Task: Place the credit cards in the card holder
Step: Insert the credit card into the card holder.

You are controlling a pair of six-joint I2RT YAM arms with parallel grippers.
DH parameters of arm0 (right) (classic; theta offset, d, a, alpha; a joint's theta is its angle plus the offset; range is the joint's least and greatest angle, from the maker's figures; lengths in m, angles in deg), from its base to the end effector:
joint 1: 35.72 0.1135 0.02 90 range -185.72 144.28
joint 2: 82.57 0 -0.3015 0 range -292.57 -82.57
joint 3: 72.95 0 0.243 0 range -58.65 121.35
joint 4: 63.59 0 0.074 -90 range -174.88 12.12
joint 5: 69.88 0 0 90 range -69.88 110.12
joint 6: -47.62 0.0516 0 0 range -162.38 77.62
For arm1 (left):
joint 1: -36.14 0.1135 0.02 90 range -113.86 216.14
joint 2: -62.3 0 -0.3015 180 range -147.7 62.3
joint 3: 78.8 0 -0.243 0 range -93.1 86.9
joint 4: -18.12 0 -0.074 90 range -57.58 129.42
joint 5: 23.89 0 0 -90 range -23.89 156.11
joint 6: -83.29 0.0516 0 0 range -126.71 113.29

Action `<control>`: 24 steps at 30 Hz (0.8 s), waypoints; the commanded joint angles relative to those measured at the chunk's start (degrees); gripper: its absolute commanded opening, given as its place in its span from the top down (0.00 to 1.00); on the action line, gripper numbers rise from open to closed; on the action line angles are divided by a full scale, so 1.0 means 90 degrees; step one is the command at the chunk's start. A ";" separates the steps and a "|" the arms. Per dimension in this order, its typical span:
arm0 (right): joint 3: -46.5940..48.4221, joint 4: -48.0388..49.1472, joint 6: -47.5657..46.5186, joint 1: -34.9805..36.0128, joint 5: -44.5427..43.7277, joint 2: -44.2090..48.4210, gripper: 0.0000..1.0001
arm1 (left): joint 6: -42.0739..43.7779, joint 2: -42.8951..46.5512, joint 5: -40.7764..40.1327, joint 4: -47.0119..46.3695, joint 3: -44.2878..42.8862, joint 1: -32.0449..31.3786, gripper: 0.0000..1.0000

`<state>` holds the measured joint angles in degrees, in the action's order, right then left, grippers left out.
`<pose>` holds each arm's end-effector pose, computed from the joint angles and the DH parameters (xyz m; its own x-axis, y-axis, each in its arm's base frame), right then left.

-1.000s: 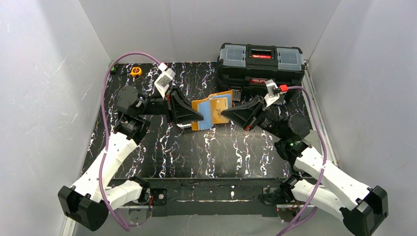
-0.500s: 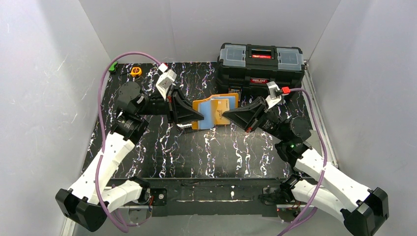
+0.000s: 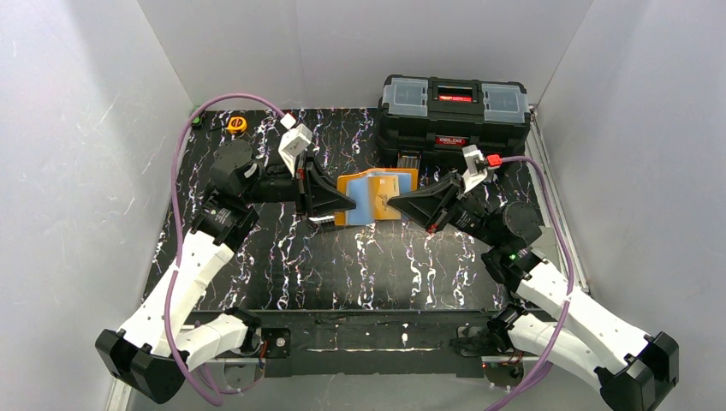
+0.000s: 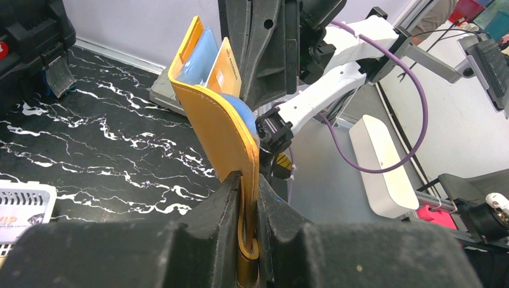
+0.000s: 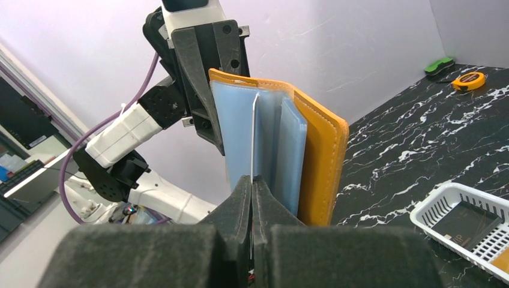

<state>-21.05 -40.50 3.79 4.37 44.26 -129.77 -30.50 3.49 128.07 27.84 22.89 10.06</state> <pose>0.1122 0.1221 0.4111 -0.3766 0.5435 -0.7502 -0.8560 0.1055 0.5061 0.1504 -0.1243 0.4692 -0.2589 -0.0844 -0.9622 0.9655 0.0063 -0.2603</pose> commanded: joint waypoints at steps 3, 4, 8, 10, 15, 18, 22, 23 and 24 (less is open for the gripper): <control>0.0325 -0.0119 -0.0318 0.0008 0.0052 0.0102 0.99 | 0.0523 0.0077 -0.0351 0.0556 -0.0105 -0.0051 0.87; 0.0325 -0.0179 -0.0334 0.0008 0.0059 0.0091 0.99 | 0.0512 0.0096 -0.0401 0.0650 -0.0013 -0.0048 0.86; 0.0187 -0.0306 -0.0343 0.0009 0.0188 -0.0086 0.99 | 0.0366 0.0161 -0.0667 0.0572 0.0687 -0.0070 0.86; 0.0055 -0.0408 -0.0366 0.0008 0.0324 -0.0230 0.99 | 0.0313 0.0124 -0.0776 0.0548 0.1083 -0.0070 0.86; -0.0360 -0.0722 -0.0570 0.0008 0.0424 -0.0556 0.99 | 0.0106 -0.0285 -0.0888 -0.0092 0.1607 -0.0080 0.87; -0.0504 -0.1266 -0.0887 0.0008 0.0376 -0.0765 0.99 | 0.0069 -0.0666 -0.0945 -0.0345 0.1767 -0.0080 0.87; -0.0972 -0.1559 -0.1186 -0.0007 0.0204 -0.0925 0.99 | 0.0310 -0.1269 -0.0826 -0.0503 0.1986 -0.0081 0.88; -0.1107 -0.1555 -0.1212 -0.0023 0.0158 -0.0967 0.99 | 0.0471 -0.1426 -0.0797 -0.0442 0.2033 -0.0089 0.88; -0.1213 -0.1523 -0.1215 -0.0044 0.0136 -0.1041 0.99 | 0.0635 -0.1606 -0.0746 -0.0322 0.2063 -0.0097 0.88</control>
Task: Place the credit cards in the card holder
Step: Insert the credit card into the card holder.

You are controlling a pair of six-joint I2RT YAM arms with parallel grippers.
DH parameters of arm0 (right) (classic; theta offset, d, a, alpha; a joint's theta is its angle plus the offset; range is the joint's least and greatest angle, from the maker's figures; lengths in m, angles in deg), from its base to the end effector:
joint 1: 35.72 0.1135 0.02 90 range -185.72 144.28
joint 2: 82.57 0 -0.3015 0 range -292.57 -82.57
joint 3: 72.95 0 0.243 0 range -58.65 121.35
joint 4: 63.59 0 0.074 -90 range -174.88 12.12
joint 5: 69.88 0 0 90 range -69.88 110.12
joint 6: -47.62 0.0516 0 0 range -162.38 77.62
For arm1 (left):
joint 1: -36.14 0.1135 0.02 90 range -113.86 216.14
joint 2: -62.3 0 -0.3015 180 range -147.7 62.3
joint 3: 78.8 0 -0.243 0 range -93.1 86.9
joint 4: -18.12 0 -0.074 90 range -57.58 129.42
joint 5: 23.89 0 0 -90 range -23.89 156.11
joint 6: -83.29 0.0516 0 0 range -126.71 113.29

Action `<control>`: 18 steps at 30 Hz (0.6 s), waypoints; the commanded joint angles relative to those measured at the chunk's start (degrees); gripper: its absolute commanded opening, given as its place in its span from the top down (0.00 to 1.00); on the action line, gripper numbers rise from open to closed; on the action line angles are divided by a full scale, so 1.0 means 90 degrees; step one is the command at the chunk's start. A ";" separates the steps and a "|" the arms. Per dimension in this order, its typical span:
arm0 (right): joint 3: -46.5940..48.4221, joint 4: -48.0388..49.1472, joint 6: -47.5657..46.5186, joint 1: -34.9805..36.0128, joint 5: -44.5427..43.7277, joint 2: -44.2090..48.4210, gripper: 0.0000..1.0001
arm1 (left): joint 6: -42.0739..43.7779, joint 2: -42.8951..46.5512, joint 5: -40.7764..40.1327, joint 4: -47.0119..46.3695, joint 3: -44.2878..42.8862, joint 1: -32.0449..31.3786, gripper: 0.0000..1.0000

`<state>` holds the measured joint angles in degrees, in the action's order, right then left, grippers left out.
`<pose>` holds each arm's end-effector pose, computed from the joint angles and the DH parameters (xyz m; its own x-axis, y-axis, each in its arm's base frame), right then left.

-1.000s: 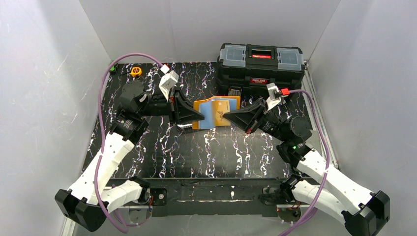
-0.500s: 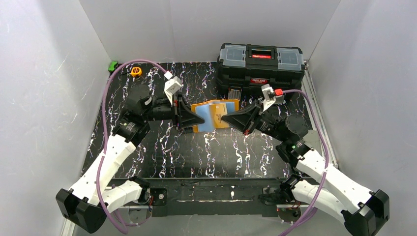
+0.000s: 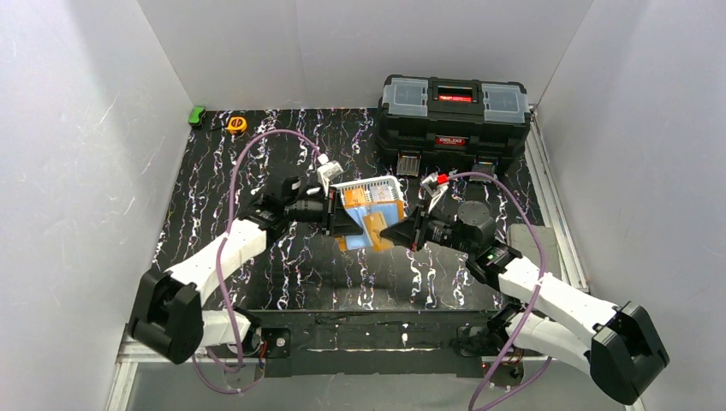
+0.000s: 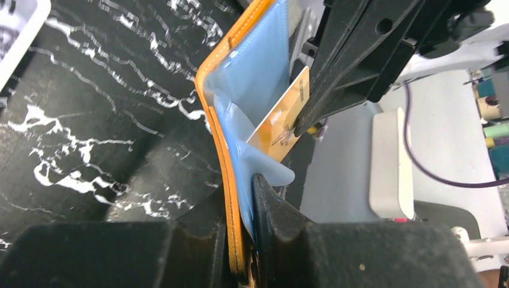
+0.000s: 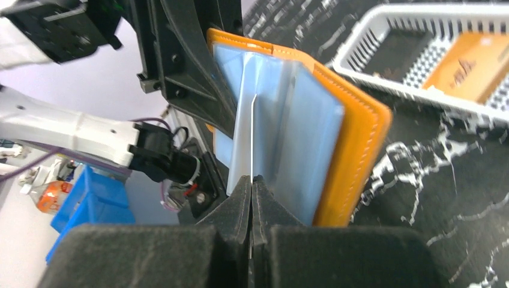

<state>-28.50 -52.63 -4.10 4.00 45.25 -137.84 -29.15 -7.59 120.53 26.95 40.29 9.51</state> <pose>0.1457 0.1495 0.3160 -0.5593 0.2645 -0.7856 -0.7117 0.3326 0.6187 0.2095 -0.1520 0.3269 -0.6165 0.0607 -0.7850 0.7765 0.2123 -0.5933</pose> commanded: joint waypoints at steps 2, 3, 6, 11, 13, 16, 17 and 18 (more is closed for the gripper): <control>-0.0537 -0.0112 -0.0351 -0.0028 0.0013 -0.0343 0.99 | 0.0933 -0.0684 0.0183 0.0022 0.0208 -0.0044 0.87; -0.0575 -0.0098 -0.0353 -0.0029 0.0020 -0.0463 0.99 | 0.1124 -0.0815 0.0204 0.0114 0.0280 -0.0053 0.87; -0.0630 0.0011 -0.0367 -0.0047 -0.0003 -0.0831 0.99 | 0.1646 -0.1162 0.0249 0.0390 0.0430 -0.0107 0.85; -0.0597 0.0162 -0.0310 -0.0148 0.0068 -0.1484 0.99 | 0.2186 -0.1612 0.0263 0.0571 0.0655 -0.0361 0.81; -0.0596 0.0204 -0.0268 -0.0201 0.0154 -0.1692 0.99 | 0.2212 -0.1741 0.0151 0.0517 0.0762 -0.0436 0.81; -0.0635 0.0367 -0.0195 -0.0295 0.0310 -0.1960 0.99 | 0.2298 -0.1888 -0.0131 0.0356 0.0873 -0.0502 0.79; -0.0615 0.0361 -0.0193 -0.0315 0.0357 -0.2045 0.99 | 0.2334 -0.1922 -0.0213 0.0367 0.0891 -0.0507 0.79; -0.0581 0.0364 -0.0193 -0.0326 0.0422 -0.2138 0.99 | 0.2391 -0.1964 -0.0304 0.0401 0.0900 -0.0504 0.77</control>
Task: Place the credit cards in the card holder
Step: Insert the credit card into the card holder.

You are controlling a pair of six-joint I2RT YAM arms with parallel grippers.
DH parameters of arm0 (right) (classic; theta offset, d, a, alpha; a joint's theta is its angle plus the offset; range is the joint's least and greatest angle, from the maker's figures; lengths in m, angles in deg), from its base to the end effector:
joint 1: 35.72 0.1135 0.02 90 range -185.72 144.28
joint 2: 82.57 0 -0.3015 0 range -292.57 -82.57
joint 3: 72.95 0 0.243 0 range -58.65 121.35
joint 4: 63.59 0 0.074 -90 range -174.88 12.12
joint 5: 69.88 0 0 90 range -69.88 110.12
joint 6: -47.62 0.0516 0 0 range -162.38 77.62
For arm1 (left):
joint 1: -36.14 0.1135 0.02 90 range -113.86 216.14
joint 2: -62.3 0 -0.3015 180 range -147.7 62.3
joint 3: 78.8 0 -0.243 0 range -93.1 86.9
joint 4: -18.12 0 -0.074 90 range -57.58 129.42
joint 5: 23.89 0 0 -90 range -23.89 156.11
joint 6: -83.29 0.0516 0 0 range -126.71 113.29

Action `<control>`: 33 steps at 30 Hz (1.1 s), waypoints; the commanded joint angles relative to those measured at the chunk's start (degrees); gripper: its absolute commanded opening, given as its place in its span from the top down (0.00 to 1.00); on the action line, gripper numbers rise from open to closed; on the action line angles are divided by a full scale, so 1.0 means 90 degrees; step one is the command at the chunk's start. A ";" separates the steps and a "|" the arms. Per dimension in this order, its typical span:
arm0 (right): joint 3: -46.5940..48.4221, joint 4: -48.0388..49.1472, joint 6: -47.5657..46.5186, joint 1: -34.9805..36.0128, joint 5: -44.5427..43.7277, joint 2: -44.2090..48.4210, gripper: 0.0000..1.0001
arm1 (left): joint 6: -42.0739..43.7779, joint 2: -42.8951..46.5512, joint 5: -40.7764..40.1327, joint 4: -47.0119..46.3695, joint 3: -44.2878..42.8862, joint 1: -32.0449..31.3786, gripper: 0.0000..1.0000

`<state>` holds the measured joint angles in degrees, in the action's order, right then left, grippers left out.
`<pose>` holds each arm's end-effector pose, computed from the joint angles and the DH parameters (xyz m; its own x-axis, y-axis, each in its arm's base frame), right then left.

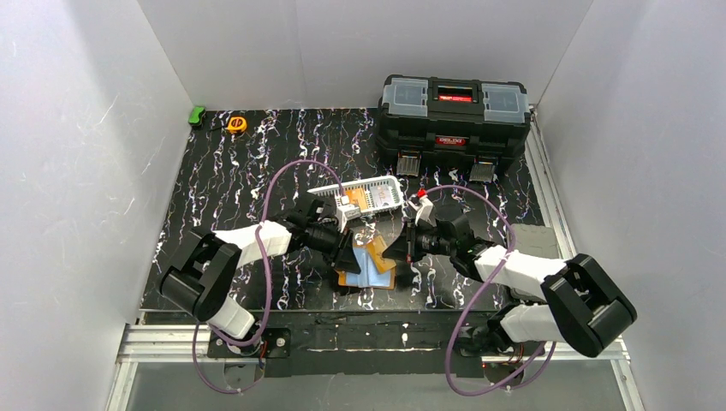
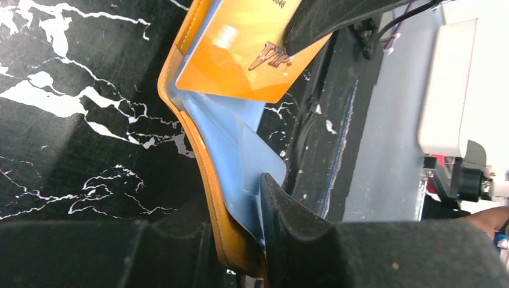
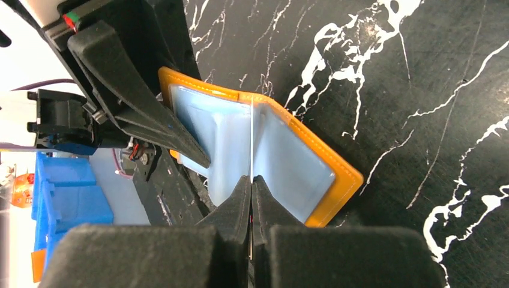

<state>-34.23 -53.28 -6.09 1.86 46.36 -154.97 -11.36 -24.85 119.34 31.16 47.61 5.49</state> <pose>0.1774 0.1653 0.2184 -0.7675 0.0792 -0.6361 -0.5141 0.5166 0.6847 0.2194 -0.1781 0.2041 -0.6861 0.3502 -0.6376 0.7254 0.2637 -0.6358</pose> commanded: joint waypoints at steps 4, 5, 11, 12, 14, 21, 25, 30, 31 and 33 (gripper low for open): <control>0.0248 0.0392 -0.0004 -0.0104 0.0564 -0.0495 0.99 | 0.0416 -0.0034 -0.0790 0.0248 0.0142 -0.0051 0.71; 0.0295 0.0353 -0.0021 -0.0104 0.0612 -0.0573 0.99 | 0.0336 -0.0017 -0.0961 0.0251 0.0151 -0.0051 0.58; 0.0559 0.0184 -0.0076 -0.0104 0.0903 -0.0939 0.99 | -0.0030 0.0210 -0.2179 0.0602 0.0002 -0.0051 0.35; 0.0610 0.0178 -0.0070 -0.0104 0.0963 -0.1015 0.99 | -0.0084 0.0244 -0.2332 0.0691 -0.0045 -0.0051 0.33; 0.0756 0.0136 -0.0087 -0.0099 0.1105 -0.1179 0.99 | -0.0177 0.0342 -0.2711 0.0883 -0.0158 -0.0051 0.32; 0.1327 -0.0566 -0.0287 0.0134 0.1202 -0.1807 0.99 | 0.0374 0.0464 -0.3478 0.1504 -0.0797 -0.0107 0.36; 0.1410 -0.0811 -0.0352 0.0228 0.1204 -0.2004 0.99 | 0.2254 0.0422 -0.3164 0.2018 -0.1048 -0.0373 0.39; 0.1646 -0.1332 -0.0544 0.0270 0.1160 -0.2062 0.99 | 0.4908 0.0849 -0.2629 0.2040 -0.0357 -0.0947 0.39; 0.1659 -0.1419 -0.0576 0.0281 0.1136 -0.2030 0.99 | 0.5229 0.0920 -0.2574 0.2039 -0.0265 -0.1026 0.39; 0.1644 -0.1574 -0.0611 0.0287 0.1095 -0.1966 0.99 | 0.5756 0.1020 -0.2450 0.2105 -0.0172 -0.1156 0.39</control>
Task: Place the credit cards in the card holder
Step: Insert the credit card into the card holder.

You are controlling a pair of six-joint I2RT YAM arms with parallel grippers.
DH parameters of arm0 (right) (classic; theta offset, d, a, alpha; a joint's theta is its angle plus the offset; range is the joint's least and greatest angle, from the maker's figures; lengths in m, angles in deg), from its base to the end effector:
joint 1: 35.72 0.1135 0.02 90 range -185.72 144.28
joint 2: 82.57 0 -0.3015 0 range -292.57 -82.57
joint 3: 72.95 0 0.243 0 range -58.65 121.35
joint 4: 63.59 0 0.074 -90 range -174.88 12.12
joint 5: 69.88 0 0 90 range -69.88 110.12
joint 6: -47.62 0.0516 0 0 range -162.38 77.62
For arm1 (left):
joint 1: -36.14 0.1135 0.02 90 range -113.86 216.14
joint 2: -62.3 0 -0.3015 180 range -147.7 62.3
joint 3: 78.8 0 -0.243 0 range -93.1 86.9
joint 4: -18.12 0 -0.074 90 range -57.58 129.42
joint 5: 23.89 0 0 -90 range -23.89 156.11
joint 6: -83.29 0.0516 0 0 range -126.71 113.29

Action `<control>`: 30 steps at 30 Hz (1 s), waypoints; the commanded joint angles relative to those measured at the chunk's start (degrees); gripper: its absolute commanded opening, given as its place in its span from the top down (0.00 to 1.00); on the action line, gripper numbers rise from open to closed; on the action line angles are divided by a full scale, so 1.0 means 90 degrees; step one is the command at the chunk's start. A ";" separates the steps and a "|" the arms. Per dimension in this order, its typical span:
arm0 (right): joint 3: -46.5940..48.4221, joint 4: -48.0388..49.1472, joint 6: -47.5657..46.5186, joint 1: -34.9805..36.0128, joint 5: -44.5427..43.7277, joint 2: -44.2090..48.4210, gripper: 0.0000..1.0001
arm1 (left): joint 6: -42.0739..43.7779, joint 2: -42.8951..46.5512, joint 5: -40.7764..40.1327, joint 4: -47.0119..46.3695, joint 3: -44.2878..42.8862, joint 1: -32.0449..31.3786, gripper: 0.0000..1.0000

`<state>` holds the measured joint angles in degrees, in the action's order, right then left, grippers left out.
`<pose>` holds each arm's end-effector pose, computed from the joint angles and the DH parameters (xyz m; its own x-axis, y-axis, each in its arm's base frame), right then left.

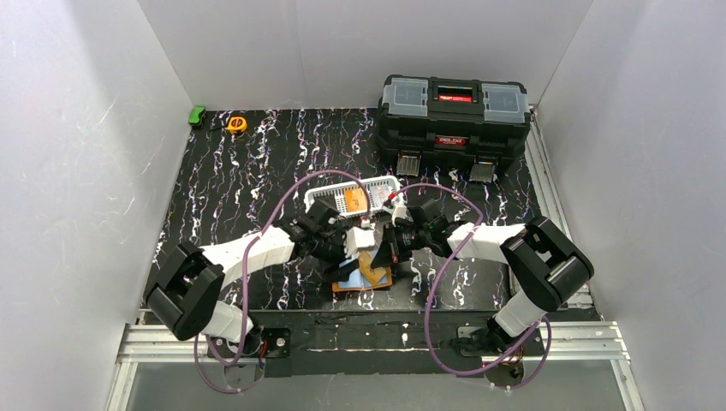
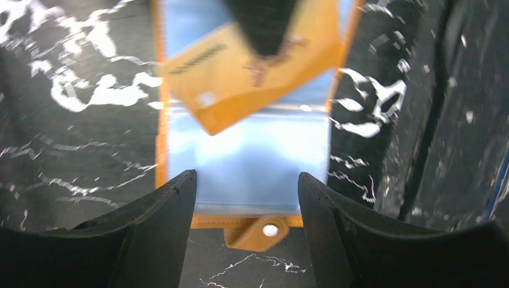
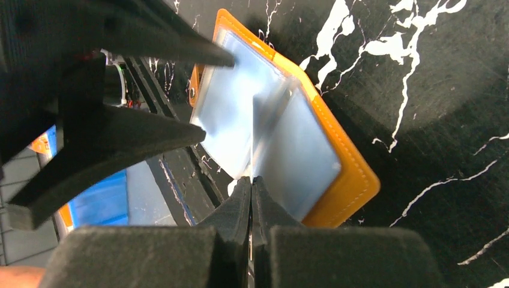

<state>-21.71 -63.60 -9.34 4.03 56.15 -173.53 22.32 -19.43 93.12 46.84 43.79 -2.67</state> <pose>0.2120 0.2158 0.1857 -0.8835 -0.1613 -0.4397 -0.4571 0.5016 0.7345 0.1959 -0.1876 0.2159 -0.1702 0.6917 -0.7018 0.9764 0.2144 -0.0255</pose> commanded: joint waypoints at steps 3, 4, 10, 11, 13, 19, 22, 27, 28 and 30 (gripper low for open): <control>0.0215 -0.0658 -0.0302 0.0047 -0.0007 0.0193 0.99 | 0.2611 0.0501 0.0546 0.0680 0.0271 -0.0377 0.40; 0.0198 -0.0688 -0.0307 0.0047 -0.0009 0.0223 0.99 | 0.2829 0.0553 0.0565 0.0782 0.0340 -0.0405 0.40; 0.0282 -0.0997 -0.0414 0.0048 0.0043 0.0265 0.99 | 0.4361 0.0820 0.0734 0.1049 0.0812 -0.0483 0.42; 0.0311 -0.1080 -0.0447 0.0039 0.0044 0.0263 0.99 | 0.4580 0.0783 0.0746 0.1158 0.0821 -0.0488 0.43; 0.0390 -0.1247 -0.0513 0.0028 0.0050 0.0260 0.99 | 0.5068 0.0726 0.0766 0.1384 0.0832 -0.0483 0.43; 0.0550 -0.1348 -0.0519 -0.0011 0.0165 0.0197 0.99 | 0.6159 0.0460 0.0549 0.1681 0.0826 -0.0483 0.44; 0.0577 -0.1341 -0.0486 -0.0045 0.0170 0.0135 0.99 | 0.6453 0.0413 0.0535 0.1680 0.0845 -0.0489 0.45; 0.0643 -0.1249 -0.0353 -0.0068 0.0168 -0.0041 0.99 | 0.6724 0.0427 0.0614 0.1579 0.0948 -0.0483 0.47; 0.0625 -0.1238 -0.0321 -0.0081 0.0154 -0.0050 0.99 | 0.6749 0.0411 0.0636 0.1552 0.0954 -0.0486 0.47; 0.0603 -0.1211 -0.0282 -0.0113 0.0123 -0.0073 0.99 | 0.6765 0.0393 0.0674 0.1489 0.0946 -0.0486 0.48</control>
<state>-17.92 -74.96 -12.54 3.61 56.72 -173.40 79.52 -14.19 99.76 58.97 50.54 -6.84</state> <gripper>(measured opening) 0.023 0.528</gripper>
